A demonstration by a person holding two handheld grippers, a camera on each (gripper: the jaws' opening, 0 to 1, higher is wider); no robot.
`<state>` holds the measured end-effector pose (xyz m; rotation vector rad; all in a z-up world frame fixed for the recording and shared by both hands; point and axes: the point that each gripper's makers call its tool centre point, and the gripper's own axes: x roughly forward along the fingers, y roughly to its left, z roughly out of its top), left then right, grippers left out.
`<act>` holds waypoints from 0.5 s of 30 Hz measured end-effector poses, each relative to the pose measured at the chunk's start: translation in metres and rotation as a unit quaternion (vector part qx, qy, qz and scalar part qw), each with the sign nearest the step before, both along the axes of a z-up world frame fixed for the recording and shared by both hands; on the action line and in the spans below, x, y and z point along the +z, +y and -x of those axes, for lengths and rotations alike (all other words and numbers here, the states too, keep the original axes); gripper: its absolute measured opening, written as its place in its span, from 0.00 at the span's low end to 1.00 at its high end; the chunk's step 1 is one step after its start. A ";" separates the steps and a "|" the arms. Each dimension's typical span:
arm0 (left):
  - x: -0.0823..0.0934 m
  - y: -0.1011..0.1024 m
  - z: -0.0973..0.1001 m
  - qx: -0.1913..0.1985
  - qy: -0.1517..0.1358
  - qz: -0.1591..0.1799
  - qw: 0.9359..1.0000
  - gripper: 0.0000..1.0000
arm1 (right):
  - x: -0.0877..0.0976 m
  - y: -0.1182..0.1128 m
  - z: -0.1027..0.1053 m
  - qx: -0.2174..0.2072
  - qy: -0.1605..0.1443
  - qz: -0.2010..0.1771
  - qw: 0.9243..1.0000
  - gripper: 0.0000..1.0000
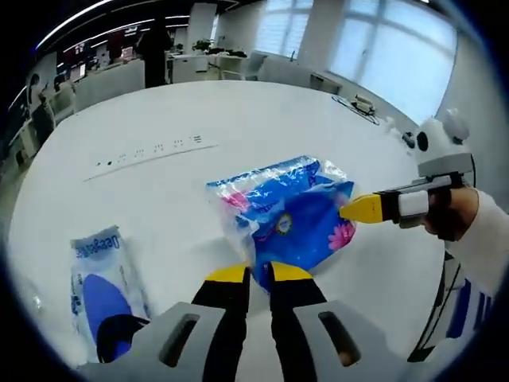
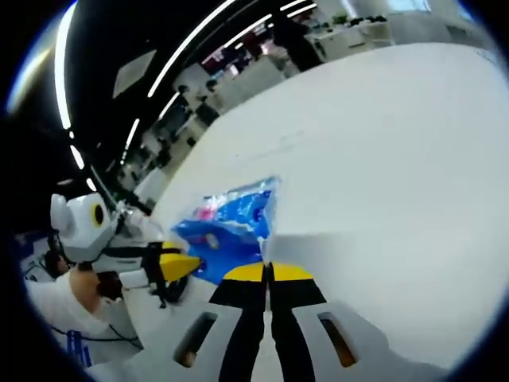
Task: Arrange the tabletop items into an orderly group along one side of the table until the central work area is clear of visible clutter.
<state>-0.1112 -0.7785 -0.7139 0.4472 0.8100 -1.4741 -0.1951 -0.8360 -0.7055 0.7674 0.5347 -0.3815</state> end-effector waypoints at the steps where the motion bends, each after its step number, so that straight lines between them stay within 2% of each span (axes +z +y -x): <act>1: -0.002 -0.006 0.004 -0.006 -0.001 -0.002 1.000 0.06 | -0.002 -0.005 0.004 -0.007 0.001 0.000 1.000 0.00; 6: -0.017 -0.016 0.009 -0.007 0.017 -0.024 1.000 0.06 | -0.010 -0.017 0.009 -0.028 0.005 -0.001 1.000 0.00; 15: -0.034 -0.019 -0.010 0.002 0.012 -0.056 0.998 0.06 | -0.034 -0.025 -0.014 -0.030 0.022 -0.001 0.999 0.00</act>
